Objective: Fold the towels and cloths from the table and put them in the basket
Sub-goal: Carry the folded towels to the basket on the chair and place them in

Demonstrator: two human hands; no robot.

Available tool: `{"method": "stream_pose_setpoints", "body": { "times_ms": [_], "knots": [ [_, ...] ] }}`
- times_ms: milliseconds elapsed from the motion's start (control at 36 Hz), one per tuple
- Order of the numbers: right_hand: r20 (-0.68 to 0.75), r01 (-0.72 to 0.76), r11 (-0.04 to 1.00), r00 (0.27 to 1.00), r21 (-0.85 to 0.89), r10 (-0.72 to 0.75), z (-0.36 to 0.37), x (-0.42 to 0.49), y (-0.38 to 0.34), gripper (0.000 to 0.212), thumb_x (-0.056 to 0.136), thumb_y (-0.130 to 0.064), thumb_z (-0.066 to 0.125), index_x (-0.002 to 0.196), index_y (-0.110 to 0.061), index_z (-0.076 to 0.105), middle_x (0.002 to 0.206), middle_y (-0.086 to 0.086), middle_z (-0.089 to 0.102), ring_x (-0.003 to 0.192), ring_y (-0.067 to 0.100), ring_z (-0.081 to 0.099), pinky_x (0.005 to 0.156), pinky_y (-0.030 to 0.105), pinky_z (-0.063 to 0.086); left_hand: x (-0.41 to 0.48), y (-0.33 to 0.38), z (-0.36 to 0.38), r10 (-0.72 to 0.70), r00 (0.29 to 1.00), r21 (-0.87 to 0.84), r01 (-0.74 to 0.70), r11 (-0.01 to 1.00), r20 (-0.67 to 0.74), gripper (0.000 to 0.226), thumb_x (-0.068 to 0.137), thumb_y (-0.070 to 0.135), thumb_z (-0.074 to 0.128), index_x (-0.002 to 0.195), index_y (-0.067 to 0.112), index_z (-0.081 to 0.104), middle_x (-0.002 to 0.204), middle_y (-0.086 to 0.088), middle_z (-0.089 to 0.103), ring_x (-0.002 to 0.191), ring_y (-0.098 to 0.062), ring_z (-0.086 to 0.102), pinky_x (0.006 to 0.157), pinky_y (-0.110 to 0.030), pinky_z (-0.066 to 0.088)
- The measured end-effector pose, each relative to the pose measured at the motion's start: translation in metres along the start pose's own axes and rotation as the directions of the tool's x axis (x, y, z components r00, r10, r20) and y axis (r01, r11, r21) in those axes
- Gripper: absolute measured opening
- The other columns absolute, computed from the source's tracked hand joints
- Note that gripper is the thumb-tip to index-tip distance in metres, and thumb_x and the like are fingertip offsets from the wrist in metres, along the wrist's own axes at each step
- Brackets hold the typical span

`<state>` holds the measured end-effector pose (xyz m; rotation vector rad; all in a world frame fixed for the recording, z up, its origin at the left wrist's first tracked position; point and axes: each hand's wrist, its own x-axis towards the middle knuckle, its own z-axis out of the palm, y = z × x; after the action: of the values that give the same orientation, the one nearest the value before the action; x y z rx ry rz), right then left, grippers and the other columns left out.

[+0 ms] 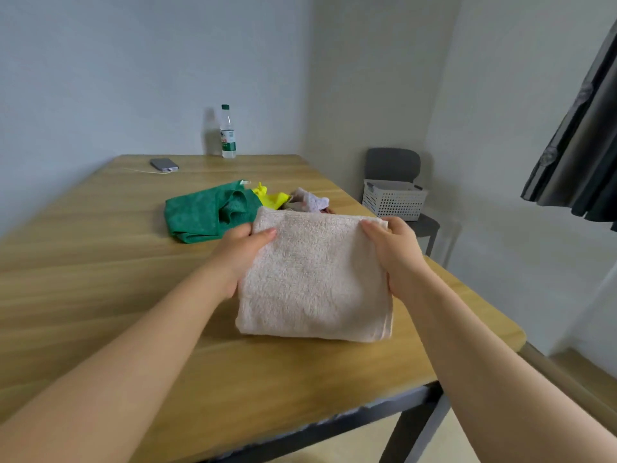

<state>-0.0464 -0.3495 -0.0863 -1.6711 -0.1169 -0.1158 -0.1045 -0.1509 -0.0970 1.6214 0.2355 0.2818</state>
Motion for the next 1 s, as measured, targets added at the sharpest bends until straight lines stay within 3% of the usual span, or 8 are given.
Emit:
{"method": "stream_pose_setpoints", "body": {
  "times_ms": [194, 333, 444, 611, 694, 778, 889, 1000],
  "knots": [
    [-0.014, -0.059, 0.913, 0.998, -0.404, 0.058, 0.017, 0.03, 0.057, 0.034, 0.095, -0.026, 0.051, 0.125, -0.011, 0.052, 0.11, 0.004, 0.059, 0.086, 0.016, 0.056, 0.069, 0.026, 0.042, 0.035, -0.044, 0.007, -0.045, 0.99, 0.427, 0.097, 0.899, -0.131, 0.02, 0.093, 0.027, 0.051, 0.104, 0.013, 0.06, 0.086, -0.002, 0.063, 0.069, -0.014, 0.056, 0.056, -0.025, 0.041],
    [-0.069, 0.034, 0.913, 0.995, -0.407, -0.068, 0.016, 0.035, 0.075, 0.024, 0.094, -0.024, 0.052, 0.117, -0.017, 0.058, 0.099, -0.004, 0.058, 0.064, -0.003, 0.046, 0.056, 0.018, 0.037, 0.042, -0.053, 0.007, 0.014, 0.99, 0.387, 0.043, 0.921, -0.142, 0.047, 0.093, 0.025, 0.053, 0.137, 0.021, 0.037, 0.093, 0.01, 0.052, 0.068, -0.007, 0.053, 0.053, -0.024, 0.039],
    [-0.067, 0.014, 0.945, 0.997, -0.327, -0.038, 0.016, 0.032, 0.07, 0.026, 0.095, -0.022, 0.049, 0.119, -0.015, 0.057, 0.105, -0.004, 0.056, 0.069, -0.003, 0.045, 0.06, 0.02, 0.037, 0.043, -0.051, 0.001, 0.063, 0.992, 0.336, -0.022, 0.941, -0.11, 0.049, 0.095, 0.016, 0.049, 0.139, 0.031, 0.034, 0.138, 0.001, 0.042, 0.07, -0.002, 0.048, 0.058, -0.021, 0.042],
    [0.134, -0.176, 0.982, 0.977, 0.064, 0.166, 0.001, 0.01, 0.063, 0.033, 0.092, -0.026, 0.056, 0.124, -0.027, 0.048, 0.127, 0.005, 0.052, 0.114, 0.021, 0.052, 0.099, 0.041, 0.044, 0.017, -0.037, -0.017, -0.12, 0.963, -0.23, 0.178, 0.957, 0.243, 0.032, 0.093, 0.006, 0.044, 0.112, 0.027, 0.06, 0.114, -0.001, 0.062, 0.093, -0.017, 0.064, 0.073, -0.031, 0.049],
    [0.227, -0.208, 0.97, 0.958, 0.124, 0.177, -0.008, -0.004, 0.062, 0.037, 0.092, -0.019, 0.056, 0.124, -0.03, 0.042, 0.115, 0.002, 0.054, 0.102, 0.019, 0.059, 0.079, 0.033, 0.051, 0.005, -0.038, -0.026, -0.119, 0.933, 0.007, 0.124, 0.992, 0.341, 0.03, 0.085, 0.015, 0.063, 0.11, 0.031, 0.061, 0.12, 0.005, 0.056, 0.102, -0.009, 0.057, 0.086, -0.026, 0.044],
    [0.253, -0.133, 0.991, 0.959, 0.012, 0.126, -0.014, -0.016, 0.061, 0.049, 0.086, -0.013, 0.066, 0.127, -0.026, 0.042, 0.116, 0.0, 0.052, 0.093, 0.012, 0.059, 0.065, 0.022, 0.049, -0.008, -0.044, -0.023, -0.089, 0.959, 0.26, 0.016, 0.965, 0.27, 0.036, 0.084, 0.011, 0.067, 0.109, 0.035, 0.058, 0.128, 0.006, 0.05, 0.108, -0.001, 0.051, 0.086, -0.015, 0.04],
    [0.24, -0.026, 0.963, 0.966, -0.268, 0.093, -0.012, -0.024, 0.049, 0.049, 0.084, -0.012, 0.067, 0.126, -0.024, 0.047, 0.123, -0.001, 0.047, 0.09, 0.008, 0.056, 0.066, 0.019, 0.047, -0.017, -0.049, -0.015, -0.03, 0.991, 0.351, -0.018, 0.936, 0.132, 0.045, 0.085, 0.014, 0.066, 0.12, 0.039, 0.051, 0.142, 0.002, 0.042, 0.131, -0.016, 0.04, 0.108, -0.034, 0.035],
    [0.198, 0.212, 0.742, 0.974, -0.636, -0.108, -0.002, -0.025, 0.029, 0.045, 0.093, -0.011, 0.044, 0.137, -0.024, 0.042, 0.151, -0.001, 0.028, 0.135, 0.019, 0.033, 0.107, 0.04, 0.033, -0.018, -0.039, -0.009, 0.122, 0.991, 0.487, -0.133, 0.863, 0.053, 0.049, 0.092, 0.016, 0.057, 0.136, 0.029, 0.043, 0.145, 0.009, 0.034, 0.125, -0.012, 0.042, 0.106, -0.035, 0.037]
  ]
}}
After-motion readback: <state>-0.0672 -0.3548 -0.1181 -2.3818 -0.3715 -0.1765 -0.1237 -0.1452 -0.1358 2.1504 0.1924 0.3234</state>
